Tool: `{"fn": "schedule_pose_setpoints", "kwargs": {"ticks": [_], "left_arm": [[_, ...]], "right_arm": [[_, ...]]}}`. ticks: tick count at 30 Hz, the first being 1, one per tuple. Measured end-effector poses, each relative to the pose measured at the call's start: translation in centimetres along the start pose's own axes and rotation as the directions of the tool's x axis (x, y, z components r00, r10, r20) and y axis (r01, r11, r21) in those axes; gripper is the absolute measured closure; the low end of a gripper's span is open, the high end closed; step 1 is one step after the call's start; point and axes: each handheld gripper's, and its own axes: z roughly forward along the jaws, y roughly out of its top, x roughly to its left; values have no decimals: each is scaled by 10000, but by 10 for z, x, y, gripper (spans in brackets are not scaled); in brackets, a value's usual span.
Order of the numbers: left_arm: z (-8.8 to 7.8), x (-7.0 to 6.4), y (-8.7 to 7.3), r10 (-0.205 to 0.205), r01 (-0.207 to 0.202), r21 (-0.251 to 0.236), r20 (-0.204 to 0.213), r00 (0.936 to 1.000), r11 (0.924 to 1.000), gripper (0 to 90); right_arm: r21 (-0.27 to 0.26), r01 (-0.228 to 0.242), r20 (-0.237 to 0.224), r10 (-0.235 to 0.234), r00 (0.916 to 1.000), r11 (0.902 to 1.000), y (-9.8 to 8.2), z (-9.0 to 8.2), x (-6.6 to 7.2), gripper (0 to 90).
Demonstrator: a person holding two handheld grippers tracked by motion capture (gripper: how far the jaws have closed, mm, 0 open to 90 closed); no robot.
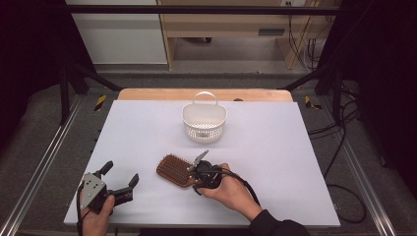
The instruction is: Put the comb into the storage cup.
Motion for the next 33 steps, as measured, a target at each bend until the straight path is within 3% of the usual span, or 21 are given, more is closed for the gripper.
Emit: {"fn": "schedule_pose_setpoints", "kwargs": {"ticks": [11, 18, 33], "left_arm": [[1, 0, 0, 17, -18, -44, -21, 10000, 10000, 23], [4, -1, 0, 140, -141, 90, 53, 9999, 9999, 23], [3, -2, 0, 137, -138, 82, 41, 9999, 9999, 23]], "right_arm": [[323, 138, 236, -146, 9996, 9994, 4, 1, 2, 624], [181, 56, 144, -58, 9999, 9998, 2, 1, 0, 657], [485, 211, -11, -211, 9998, 9986, 6, 1, -3, 727]]}}
